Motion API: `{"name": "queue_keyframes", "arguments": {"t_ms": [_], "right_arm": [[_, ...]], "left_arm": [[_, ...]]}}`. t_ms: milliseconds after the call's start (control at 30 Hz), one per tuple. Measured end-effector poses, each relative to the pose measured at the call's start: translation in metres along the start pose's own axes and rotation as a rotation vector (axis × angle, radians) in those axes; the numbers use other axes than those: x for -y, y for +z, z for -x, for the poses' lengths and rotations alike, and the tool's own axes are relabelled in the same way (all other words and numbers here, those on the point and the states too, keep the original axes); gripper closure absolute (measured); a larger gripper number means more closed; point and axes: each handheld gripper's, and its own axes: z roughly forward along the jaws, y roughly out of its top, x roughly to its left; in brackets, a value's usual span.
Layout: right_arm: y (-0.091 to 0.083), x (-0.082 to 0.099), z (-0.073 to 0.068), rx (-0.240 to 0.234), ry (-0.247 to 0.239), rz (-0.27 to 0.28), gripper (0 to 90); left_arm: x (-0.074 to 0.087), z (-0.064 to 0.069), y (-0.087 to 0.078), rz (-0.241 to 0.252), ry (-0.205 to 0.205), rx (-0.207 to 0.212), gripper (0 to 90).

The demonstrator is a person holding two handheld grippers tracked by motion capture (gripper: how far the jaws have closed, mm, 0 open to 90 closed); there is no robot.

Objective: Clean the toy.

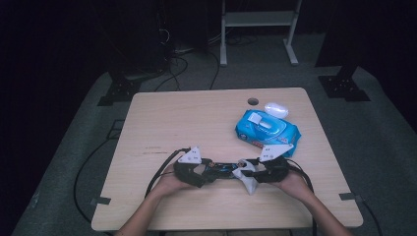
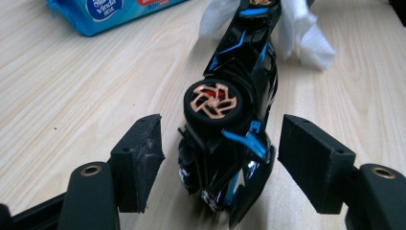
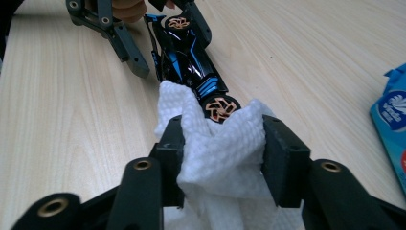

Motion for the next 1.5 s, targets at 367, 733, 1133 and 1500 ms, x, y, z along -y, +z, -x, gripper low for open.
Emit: {"name": "queue_keyframes", "arguments": {"t_ms": [367,733,1133,1500], "right_arm": [[-0.004,-0.035,-0.004,0.014,0.049,0.093,75.6],[0.077,-0.079,-0.027,-0.076,0.008,-0.005,77.2],[0.048,-0.054,-0.010,-0.027,0.062,-0.011,77.3],[0.070,-0.068,-0.021,-0.041,0.030,0.005,77.4]], "left_arm": [[0.009,-0.005,-0.012,0.066,-0.070,0.010,49.0],[0.008,-0.002,-0.011,0.065,-0.042,0.002,53.8],[0.007,0.000,-0.009,0.068,-0.021,-0.001,54.6],[0.007,0.001,-0.009,0.063,-0.016,-0.005,55.2]]}}
